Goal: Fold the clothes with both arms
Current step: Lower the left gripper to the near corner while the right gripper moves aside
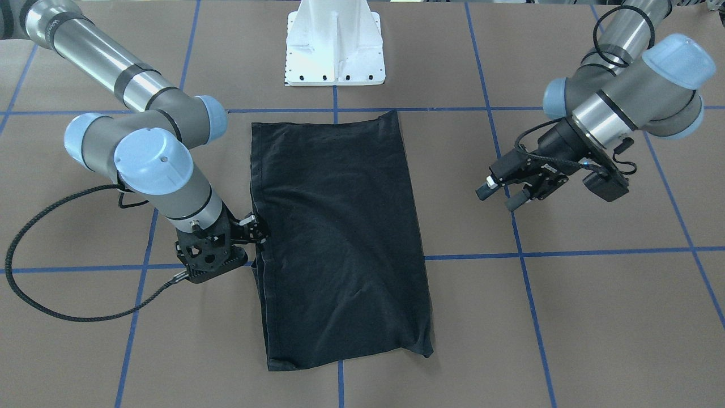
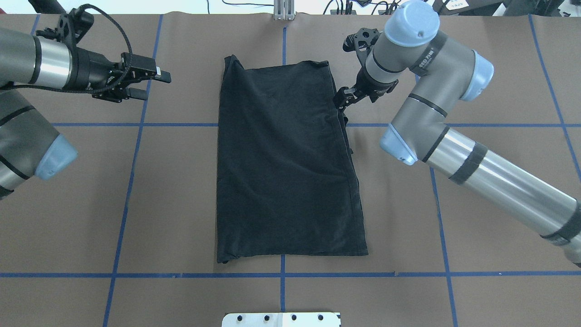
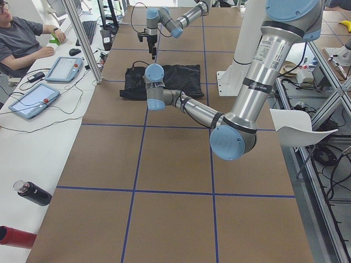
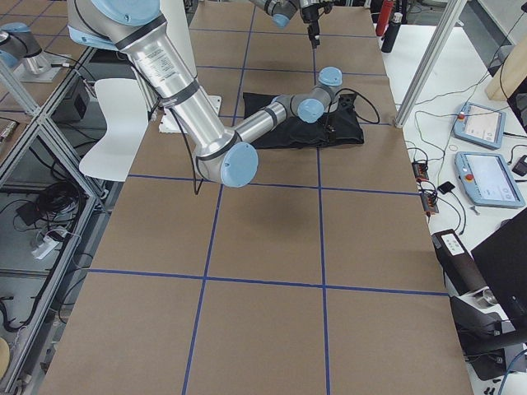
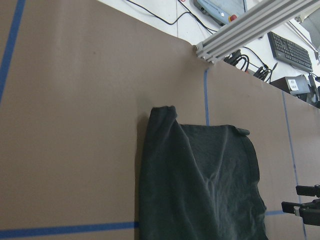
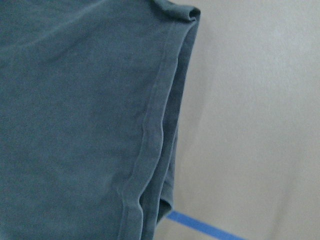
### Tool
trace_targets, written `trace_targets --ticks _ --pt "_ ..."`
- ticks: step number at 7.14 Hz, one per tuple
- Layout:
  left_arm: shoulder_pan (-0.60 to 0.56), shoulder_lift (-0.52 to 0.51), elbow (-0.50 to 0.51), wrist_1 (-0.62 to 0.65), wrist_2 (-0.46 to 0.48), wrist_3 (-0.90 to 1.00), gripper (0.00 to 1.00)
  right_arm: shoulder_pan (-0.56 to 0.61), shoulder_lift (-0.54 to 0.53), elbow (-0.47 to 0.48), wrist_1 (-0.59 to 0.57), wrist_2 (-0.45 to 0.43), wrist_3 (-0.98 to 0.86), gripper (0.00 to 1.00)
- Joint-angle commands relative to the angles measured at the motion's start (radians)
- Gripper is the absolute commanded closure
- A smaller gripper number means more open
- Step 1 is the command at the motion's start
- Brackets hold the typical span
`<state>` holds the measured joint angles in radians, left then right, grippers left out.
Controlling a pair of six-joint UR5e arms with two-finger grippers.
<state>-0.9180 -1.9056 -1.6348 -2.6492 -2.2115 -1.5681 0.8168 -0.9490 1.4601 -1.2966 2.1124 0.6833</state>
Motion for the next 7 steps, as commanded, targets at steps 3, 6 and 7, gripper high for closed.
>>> trace_targets --ticks 3,6,7 --pt "0.382 0.114 -0.175 -0.030 0.408 -0.330 0.00 -0.002 -0.220 0.316 0.017 0.162 0.305 0.00" --pt "0.632 0.203 -0.159 -0.156 0.687 -0.406 0.00 -0.051 -0.276 0.426 0.020 0.162 0.435 0.00" --pt "0.686 0.203 -0.154 -0.149 0.726 -0.408 0.00 -0.065 -0.277 0.428 0.020 0.161 0.438 0.00"
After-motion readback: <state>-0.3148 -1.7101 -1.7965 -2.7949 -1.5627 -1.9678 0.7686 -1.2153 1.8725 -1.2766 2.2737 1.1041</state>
